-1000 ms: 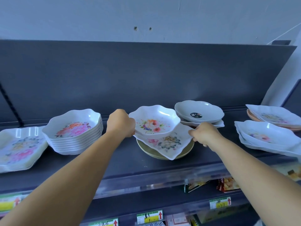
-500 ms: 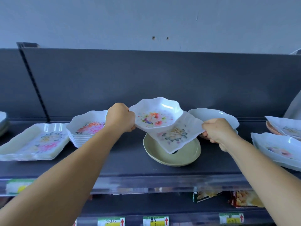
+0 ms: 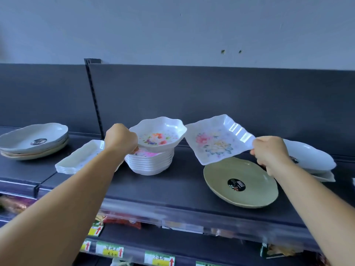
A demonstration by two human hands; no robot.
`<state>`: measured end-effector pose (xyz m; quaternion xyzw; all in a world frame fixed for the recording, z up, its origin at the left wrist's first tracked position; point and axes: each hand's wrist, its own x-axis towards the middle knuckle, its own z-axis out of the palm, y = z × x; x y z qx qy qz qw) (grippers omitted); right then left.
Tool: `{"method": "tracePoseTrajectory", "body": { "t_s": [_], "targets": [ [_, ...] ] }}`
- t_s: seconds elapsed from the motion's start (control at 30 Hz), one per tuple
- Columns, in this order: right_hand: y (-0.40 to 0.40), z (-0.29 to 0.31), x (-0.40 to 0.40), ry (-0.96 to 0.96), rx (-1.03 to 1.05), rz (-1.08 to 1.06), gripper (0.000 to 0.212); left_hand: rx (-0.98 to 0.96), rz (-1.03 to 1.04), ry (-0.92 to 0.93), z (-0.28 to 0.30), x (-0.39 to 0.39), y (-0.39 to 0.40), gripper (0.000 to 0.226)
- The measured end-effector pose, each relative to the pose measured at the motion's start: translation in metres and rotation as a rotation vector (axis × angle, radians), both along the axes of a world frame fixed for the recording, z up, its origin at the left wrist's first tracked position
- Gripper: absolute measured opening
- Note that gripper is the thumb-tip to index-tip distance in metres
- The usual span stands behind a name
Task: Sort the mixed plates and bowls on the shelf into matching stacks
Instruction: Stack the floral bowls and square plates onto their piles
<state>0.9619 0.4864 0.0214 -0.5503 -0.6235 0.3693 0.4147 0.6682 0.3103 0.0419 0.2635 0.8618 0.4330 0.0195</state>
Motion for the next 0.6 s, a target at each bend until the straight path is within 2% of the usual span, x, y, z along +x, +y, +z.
{"method": "tracePoseTrajectory", "body": {
  "t_s": [0.1, 0.27, 0.6],
  "targets": [
    [0.000, 0.002, -0.014, 0.010, 0.002, -0.020, 0.022, -0.091, 0.040, 0.014, -0.009, -0.015, -0.002, 0.022],
    [-0.004, 0.004, -0.031, 0.024, 0.009, -0.035, 0.028, -0.137, 0.061, 0.006, -0.020, -0.032, -0.002, 0.024],
    [-0.011, 0.010, -0.052, 0.073, -0.028, -0.023, 0.023, -0.269, 0.020, 0.109, -0.030, -0.056, 0.010, 0.014]
  ]
}}
